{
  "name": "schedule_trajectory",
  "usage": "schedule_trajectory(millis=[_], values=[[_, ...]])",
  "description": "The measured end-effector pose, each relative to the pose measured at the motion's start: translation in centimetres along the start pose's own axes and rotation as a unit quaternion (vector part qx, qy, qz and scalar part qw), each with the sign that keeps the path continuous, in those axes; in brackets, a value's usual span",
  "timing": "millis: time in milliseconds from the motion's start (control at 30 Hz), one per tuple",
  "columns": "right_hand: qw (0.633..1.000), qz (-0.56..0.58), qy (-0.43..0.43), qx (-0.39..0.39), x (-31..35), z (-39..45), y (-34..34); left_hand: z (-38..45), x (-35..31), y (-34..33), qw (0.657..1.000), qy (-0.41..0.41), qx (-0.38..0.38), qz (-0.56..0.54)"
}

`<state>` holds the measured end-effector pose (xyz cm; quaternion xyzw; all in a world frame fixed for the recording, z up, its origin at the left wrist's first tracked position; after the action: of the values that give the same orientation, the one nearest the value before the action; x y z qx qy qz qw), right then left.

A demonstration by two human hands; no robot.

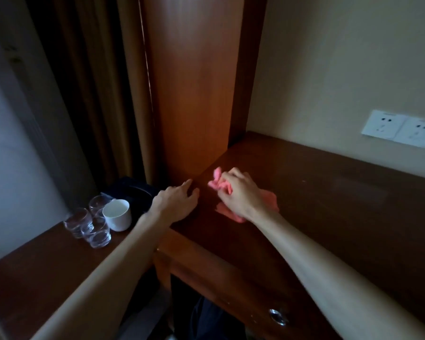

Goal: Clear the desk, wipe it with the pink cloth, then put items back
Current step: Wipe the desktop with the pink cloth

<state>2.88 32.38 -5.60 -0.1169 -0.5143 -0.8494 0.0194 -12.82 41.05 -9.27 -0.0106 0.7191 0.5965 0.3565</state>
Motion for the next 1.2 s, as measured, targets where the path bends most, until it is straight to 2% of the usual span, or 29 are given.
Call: schedule_trajectory(millis=[67,133,267,400,467,533,700,800,867,933,1067,1133,1200], values=[[0.993,0.042,0.104,0.045,2.1,-1.5,-0.9,0.1,1.5,0.2,0.996,-0.032,0.042,-0.067],[0.989,0.051,0.116,0.071,1.1,-0.3,-1.4,-0.8,2.5,0.3,0.991,-0.055,0.017,-0.122],[0.998,-0.024,-0.054,0.007,-6.1,7.7,-3.2,-1.5,2.4,0.9,0.985,-0.068,-0.061,-0.145],[0.986,-0.077,-0.145,-0.006,-6.9,12.4,-5.0,-1.4,2.7,1.2,0.979,-0.068,-0.072,-0.180],[0.983,-0.089,-0.159,-0.007,-6.1,12.8,-5.4,-1.5,2.9,1.3,0.976,-0.067,-0.092,-0.184],[0.988,-0.076,-0.132,0.000,-4.6,12.1,-5.3,-1.6,3.1,1.8,0.973,-0.060,-0.122,-0.188],[1.000,-0.016,0.002,0.017,3.0,5.5,-3.8,-3.4,3.2,3.4,0.964,-0.048,-0.199,-0.167],[0.993,0.047,0.099,0.038,7.9,-1.2,-1.6,-4.5,2.1,3.5,0.967,-0.051,-0.204,-0.141],[0.984,0.070,0.150,0.066,8.8,-5.6,-0.2,-5.5,1.1,3.2,0.969,-0.073,-0.202,-0.123],[0.986,0.068,0.138,0.063,6.6,-7.2,1.0,-6.6,1.2,2.2,0.973,-0.064,-0.194,-0.103],[0.998,-0.011,-0.058,-0.002,-0.1,-5.1,2.2,-8.4,2.6,0.7,0.973,-0.040,-0.184,-0.134],[0.999,-0.017,-0.032,-0.007,1.9,-5.9,2.1,-8.7,3.4,1.0,0.972,-0.057,-0.178,-0.146],[0.997,0.030,0.067,0.013,5.4,-8.3,2.0,-8.5,4.5,1.3,0.974,-0.080,-0.130,-0.166]])
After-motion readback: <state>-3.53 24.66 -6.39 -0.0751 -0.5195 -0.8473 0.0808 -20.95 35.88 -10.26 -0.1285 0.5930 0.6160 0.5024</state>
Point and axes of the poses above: each hand's wrist, its own z-axis towards the middle knuckle, its own y-axis out of the back of the hand, x = y × z, the point moved 9 cm from there along z, towards the middle knuckle, and after that the axes turned 9 degrees about -z, right-handed, at the moved point
